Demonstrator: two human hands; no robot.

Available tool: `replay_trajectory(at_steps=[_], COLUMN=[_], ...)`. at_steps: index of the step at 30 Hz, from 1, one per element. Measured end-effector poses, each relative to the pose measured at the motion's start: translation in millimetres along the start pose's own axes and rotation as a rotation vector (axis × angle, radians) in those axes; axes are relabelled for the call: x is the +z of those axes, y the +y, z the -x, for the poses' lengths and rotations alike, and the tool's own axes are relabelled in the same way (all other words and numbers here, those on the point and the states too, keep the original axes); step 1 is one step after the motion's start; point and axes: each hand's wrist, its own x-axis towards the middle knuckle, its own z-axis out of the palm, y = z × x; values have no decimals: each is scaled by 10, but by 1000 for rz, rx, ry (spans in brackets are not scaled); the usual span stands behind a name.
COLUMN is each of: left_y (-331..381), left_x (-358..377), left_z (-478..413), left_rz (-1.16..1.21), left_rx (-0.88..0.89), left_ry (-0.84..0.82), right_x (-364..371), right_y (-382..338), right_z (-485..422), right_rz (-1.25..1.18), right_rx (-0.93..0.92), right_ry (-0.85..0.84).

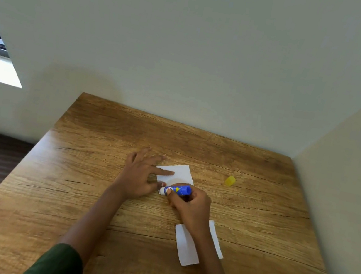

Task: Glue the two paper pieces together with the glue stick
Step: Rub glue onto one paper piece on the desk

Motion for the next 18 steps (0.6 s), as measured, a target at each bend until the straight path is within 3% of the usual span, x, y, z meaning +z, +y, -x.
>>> replay_trajectory(at_steps=[18], left_y=[-18], left_x=[20], left_z=[-11], left_rz=[-21], left_rx=[-10], left_ry=[-18], right_x=[-191], right_y=[93], right_z=[-81], right_rz=[29], right_rx=[77], right_ry=[81])
